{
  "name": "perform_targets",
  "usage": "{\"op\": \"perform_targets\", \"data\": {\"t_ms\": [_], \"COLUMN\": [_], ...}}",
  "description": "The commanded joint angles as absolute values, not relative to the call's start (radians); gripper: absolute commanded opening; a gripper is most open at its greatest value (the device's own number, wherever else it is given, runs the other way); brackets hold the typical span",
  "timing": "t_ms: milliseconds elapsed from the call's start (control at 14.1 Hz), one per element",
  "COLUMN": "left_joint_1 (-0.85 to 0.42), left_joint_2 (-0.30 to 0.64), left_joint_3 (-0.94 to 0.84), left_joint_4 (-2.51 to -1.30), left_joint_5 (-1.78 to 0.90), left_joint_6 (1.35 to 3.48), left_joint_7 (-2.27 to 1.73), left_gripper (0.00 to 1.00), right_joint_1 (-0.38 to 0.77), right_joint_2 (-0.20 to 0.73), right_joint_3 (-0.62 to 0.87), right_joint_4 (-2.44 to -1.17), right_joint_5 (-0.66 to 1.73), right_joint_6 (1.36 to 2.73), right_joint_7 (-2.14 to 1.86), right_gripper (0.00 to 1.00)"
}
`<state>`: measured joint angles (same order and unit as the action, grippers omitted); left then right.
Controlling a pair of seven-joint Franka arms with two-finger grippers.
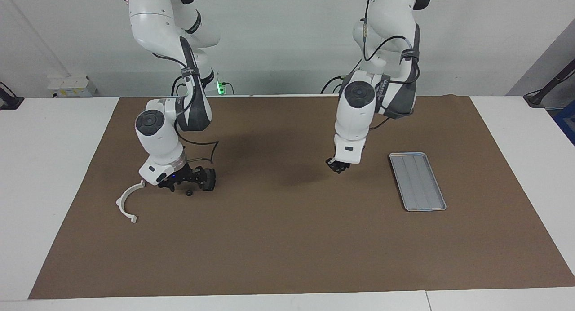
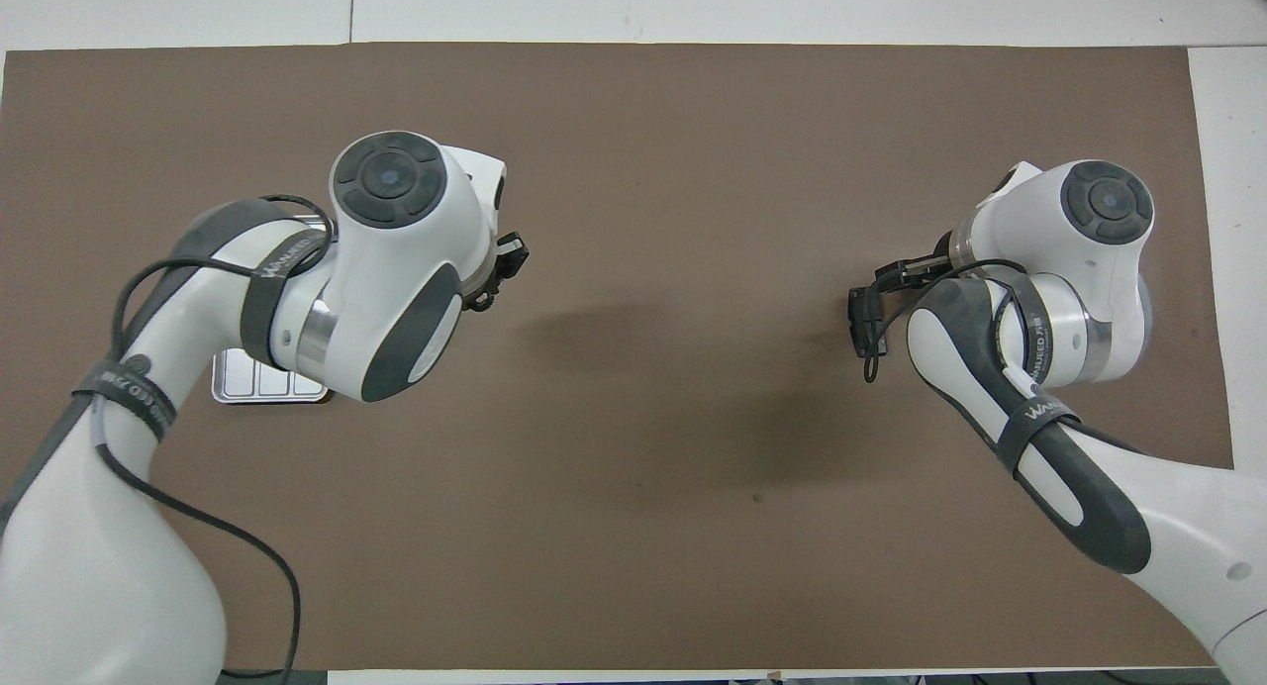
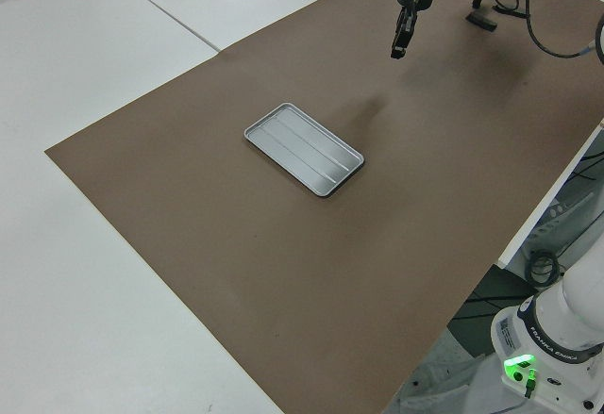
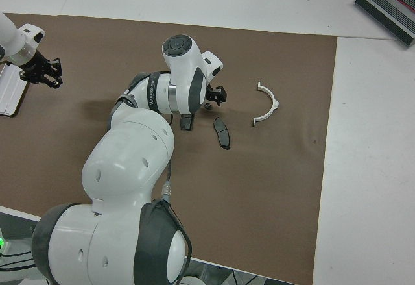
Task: Pick bearing gear from pile to tray
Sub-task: 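Carry the bearing over the silver tray and lower it with the left gripper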
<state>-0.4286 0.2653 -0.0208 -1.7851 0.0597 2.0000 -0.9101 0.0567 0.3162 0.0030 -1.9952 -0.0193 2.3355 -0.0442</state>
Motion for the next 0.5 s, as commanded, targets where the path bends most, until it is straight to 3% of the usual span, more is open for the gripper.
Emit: {"op": "perform_targets", "data": {"t_ms": [0,426], "left_joint_1": [-0.344,-0.129], "left_joint_2": [0.184,0.118], "left_joint_3": [-0.031,-0.029], "left_joint_4": [-1.899,-1.977], "left_joint_5": [0.061,-0.033], "left_joint_6": [2.011,2.006], "left_joint_7": [-0.754,-0.343], "left_gripper": [0.00,0.00], "right_joint_1": [0.038,0.041], "right_joint_2": [0.314,0.339], "right_joint_3": [0.014,0.014], "right_joint_4": [-2.011,-2.014], "right_joint_5": [-0.014,-0.014], "right_joint_6": [2.379,2.405], "right_joint_7": [-0.077,-0.072], "right_gripper": [1.00,1.00]}}
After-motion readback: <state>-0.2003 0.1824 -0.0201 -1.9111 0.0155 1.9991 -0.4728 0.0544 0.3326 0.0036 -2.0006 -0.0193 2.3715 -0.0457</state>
